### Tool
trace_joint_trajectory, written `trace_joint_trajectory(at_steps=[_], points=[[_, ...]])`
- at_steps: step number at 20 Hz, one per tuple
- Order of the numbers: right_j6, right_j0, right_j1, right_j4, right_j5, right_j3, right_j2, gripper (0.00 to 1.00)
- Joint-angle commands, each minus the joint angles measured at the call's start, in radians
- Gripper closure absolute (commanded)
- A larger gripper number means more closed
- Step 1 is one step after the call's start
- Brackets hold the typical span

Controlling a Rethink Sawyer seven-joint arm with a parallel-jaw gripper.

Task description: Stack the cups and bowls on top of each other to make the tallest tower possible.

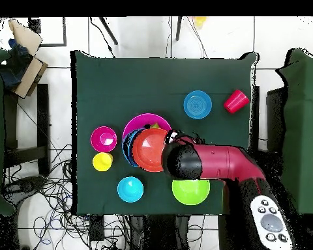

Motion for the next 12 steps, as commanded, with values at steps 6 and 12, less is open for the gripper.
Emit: trace_joint_trajectory(at_steps=[6,12], points=[[-0.255,0.02,0.175,-0.045,0.344,-0.336,0.162,0.0],[-0.25,0.042,0.247,-0.054,0.465,-0.484,0.176,0.0]])
